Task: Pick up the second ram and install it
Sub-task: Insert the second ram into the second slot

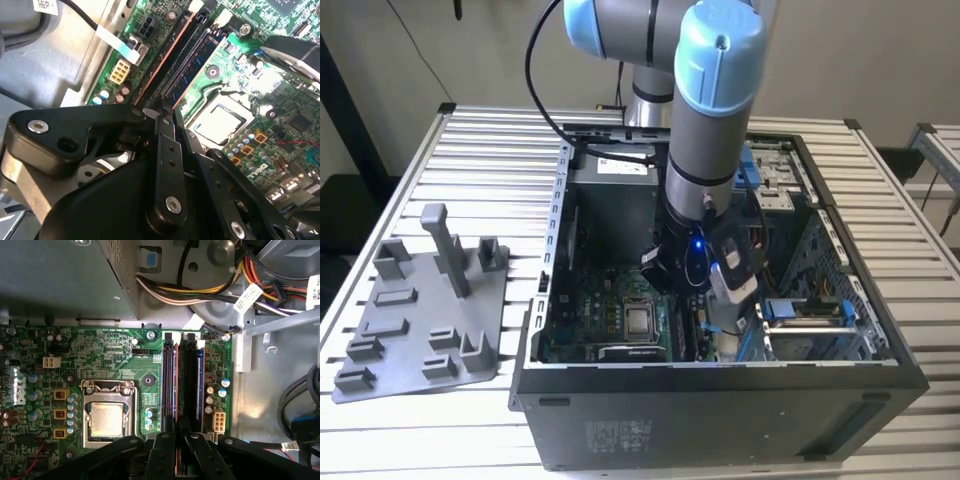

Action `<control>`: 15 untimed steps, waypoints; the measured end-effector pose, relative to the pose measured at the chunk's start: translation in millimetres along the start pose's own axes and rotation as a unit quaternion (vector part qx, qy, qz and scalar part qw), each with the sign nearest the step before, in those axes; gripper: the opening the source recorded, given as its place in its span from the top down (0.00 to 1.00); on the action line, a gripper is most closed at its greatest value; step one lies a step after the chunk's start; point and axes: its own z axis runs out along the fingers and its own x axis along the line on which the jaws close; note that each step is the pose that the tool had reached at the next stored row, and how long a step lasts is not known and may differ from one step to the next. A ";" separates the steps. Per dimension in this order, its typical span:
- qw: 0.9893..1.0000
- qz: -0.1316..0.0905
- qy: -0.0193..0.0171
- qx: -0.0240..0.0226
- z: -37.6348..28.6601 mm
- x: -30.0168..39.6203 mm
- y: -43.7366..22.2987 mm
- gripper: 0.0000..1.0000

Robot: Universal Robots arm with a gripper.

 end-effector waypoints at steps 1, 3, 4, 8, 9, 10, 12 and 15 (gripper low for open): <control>1.000 0.000 0.000 0.000 0.1 0.0 0.0 0.86; 1.000 0.001 0.000 0.000 -0.1 0.1 -0.4 0.86; 1.000 0.001 0.000 0.000 0.0 0.1 -0.7 0.86; 1.000 0.002 0.000 0.000 -0.2 0.1 -1.3 0.86; 1.000 0.002 0.000 0.000 -0.2 0.1 -1.4 0.86; 1.000 0.002 0.000 0.000 -0.3 0.1 -1.5 0.86; 1.000 0.003 0.000 0.000 -0.2 0.1 -1.4 0.86; 1.000 0.004 0.000 0.000 -0.2 0.1 -1.5 0.86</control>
